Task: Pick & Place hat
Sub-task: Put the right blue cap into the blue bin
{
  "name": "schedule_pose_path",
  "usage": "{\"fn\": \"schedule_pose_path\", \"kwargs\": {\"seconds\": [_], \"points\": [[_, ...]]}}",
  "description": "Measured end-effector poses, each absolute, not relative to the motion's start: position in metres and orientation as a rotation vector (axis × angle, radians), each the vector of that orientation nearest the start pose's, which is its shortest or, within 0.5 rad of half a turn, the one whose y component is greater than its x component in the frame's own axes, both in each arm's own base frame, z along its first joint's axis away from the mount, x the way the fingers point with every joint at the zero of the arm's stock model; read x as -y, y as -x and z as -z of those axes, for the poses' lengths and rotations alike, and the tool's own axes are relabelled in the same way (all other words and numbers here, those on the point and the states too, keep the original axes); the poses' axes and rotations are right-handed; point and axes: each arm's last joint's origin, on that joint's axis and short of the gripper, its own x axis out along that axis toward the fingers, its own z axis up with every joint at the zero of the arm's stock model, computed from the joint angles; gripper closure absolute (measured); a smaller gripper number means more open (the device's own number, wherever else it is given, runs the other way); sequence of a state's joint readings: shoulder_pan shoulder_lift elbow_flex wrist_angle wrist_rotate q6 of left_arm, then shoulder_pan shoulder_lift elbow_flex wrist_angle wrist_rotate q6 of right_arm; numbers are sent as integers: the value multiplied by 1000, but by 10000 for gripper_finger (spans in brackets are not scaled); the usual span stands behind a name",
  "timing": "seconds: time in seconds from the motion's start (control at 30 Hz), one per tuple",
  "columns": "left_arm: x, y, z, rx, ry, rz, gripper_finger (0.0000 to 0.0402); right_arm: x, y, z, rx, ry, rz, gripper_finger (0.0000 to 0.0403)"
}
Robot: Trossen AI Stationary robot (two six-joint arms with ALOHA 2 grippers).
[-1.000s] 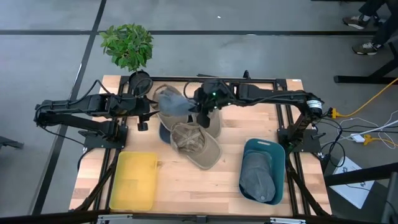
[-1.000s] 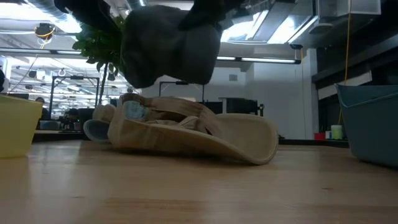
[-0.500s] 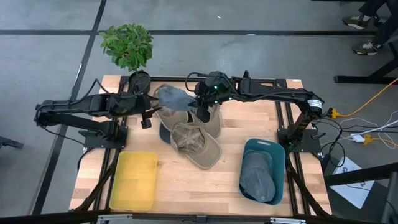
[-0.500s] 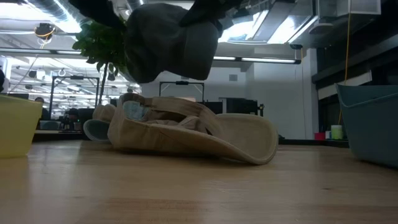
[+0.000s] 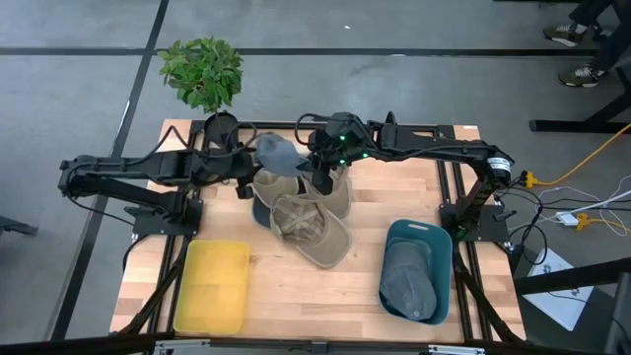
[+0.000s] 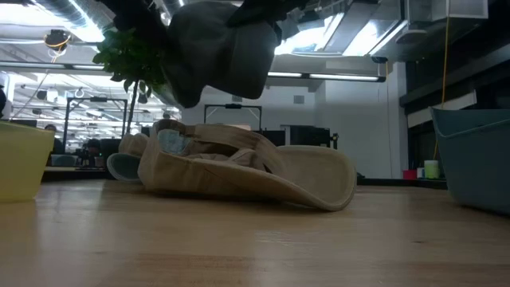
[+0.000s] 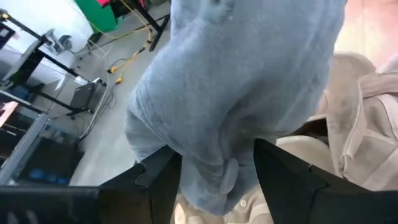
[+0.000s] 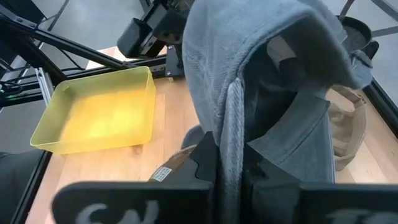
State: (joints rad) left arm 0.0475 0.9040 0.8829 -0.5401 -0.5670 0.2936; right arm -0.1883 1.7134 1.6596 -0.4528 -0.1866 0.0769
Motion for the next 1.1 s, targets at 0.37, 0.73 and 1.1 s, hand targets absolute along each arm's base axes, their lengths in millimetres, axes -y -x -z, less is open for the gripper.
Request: {"fn": "schedule_pose_path", "kwargs": {"seconds": [0.37, 0.73, 1.1], "points": [[-16, -169, -316, -638, -346, -235, 379, 72, -380, -361, -545, -167, 34, 386], [-6, -144, -327, -522, 9, -8, 379, 80, -375, -356, -605, -131, 53, 314], [-4, -134, -331, -502, 323, -45, 379, 76, -379, -359, -564, -79, 39, 175]]}}
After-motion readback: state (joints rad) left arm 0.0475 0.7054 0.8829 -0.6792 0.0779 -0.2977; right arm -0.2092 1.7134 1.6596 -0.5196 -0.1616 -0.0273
